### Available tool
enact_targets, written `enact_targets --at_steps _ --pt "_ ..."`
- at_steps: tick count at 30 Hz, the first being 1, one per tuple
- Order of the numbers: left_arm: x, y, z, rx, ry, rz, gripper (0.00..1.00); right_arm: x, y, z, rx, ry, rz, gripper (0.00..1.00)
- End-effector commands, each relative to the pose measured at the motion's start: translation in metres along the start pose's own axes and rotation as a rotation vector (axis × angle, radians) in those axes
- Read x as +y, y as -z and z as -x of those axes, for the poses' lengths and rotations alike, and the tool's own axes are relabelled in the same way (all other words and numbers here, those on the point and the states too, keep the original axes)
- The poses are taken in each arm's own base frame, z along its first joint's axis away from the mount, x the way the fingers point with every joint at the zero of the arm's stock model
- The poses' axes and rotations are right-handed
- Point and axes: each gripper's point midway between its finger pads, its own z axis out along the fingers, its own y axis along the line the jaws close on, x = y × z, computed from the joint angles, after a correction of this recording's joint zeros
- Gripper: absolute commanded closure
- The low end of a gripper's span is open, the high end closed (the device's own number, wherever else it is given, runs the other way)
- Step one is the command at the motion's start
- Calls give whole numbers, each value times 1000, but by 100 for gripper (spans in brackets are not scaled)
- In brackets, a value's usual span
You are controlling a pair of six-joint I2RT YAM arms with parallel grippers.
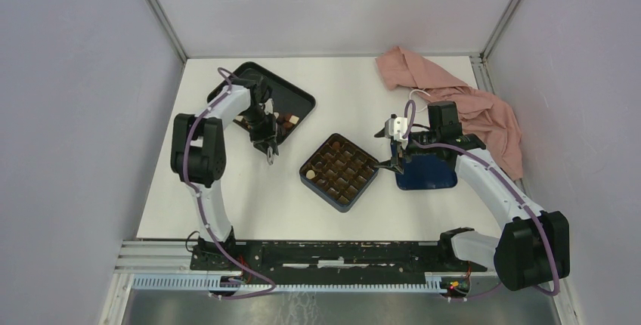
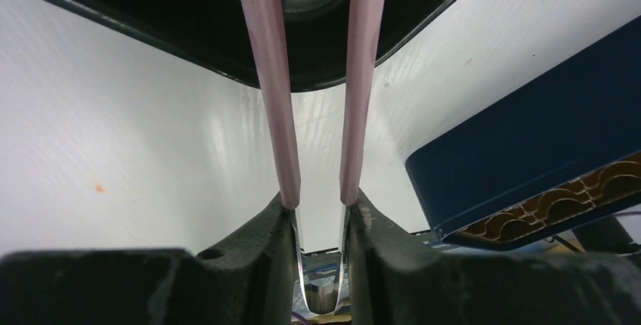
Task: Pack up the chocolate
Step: Pick up the fake chocolate from the plate.
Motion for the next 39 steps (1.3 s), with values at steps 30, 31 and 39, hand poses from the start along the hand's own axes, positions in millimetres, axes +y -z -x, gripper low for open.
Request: enact_targets --at_steps 30,31,39 --pt "-36 92 -22 -572 -56 -594 97 -65 -44 -28 185 -251 -296 16" --pt "-36 95 -25 -581 -59 -597 97 -67 -48 -30 203 -267 -303 17" --pt "-32 90 -35 -595 -58 -596 97 -68 -72 -57 317 -340 -264 41"
